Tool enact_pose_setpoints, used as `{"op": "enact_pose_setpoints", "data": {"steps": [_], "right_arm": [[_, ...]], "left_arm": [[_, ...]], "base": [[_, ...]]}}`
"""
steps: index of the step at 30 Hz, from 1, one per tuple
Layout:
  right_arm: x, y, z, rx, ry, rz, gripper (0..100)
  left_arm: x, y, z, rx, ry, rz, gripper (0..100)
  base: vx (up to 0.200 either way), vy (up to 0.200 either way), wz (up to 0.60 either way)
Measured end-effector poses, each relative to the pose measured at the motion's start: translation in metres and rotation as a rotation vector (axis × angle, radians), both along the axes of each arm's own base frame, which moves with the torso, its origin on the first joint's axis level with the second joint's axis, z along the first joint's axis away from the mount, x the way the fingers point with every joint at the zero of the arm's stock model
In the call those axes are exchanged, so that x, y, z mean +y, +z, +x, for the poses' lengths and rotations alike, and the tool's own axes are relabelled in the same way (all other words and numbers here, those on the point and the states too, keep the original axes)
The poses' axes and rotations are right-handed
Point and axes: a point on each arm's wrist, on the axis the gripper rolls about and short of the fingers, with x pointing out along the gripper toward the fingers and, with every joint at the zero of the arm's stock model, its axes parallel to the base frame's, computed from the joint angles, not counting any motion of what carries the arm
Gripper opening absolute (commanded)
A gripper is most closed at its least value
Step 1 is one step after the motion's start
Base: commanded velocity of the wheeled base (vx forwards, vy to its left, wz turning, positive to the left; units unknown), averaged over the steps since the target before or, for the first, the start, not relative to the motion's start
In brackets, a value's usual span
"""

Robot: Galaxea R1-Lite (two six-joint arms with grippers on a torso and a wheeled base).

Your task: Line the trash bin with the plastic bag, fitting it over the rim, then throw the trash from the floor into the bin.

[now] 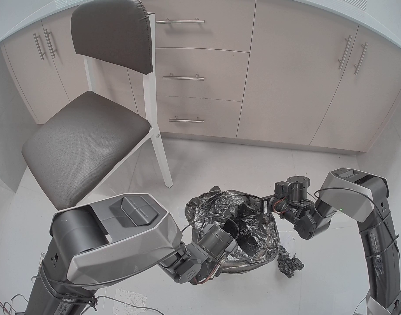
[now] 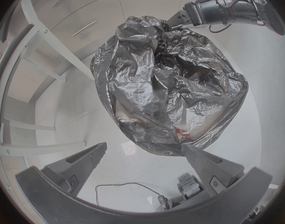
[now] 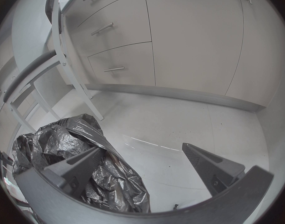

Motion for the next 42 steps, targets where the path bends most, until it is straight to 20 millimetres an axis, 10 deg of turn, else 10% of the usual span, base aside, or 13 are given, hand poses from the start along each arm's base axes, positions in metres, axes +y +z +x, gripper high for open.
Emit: {"op": "enact_pose_setpoints", "data": {"steps": [24,34,42], "right_arm": [[0.000,-0.001,-0.002,-0.006,0.009,0.006,100],[0.008,0.024,-0.027,0.021,0.168,0.153,100],[0.012,0.045,-0.035,-0.035,0.200,0.197,100]], "left_arm": [[0.008,0.007,0.019,0.059,0.062,0.042,100],[0.004,0.062,0.005,0.018,0.038,-0.091,100],[0.013,0.090,0.030,-0.042,0.099,-0.189,100]], "base": [[0.000,0.000,0.00],[0.000,0.000,0.00],[0.000,0.000,0.00]]}}
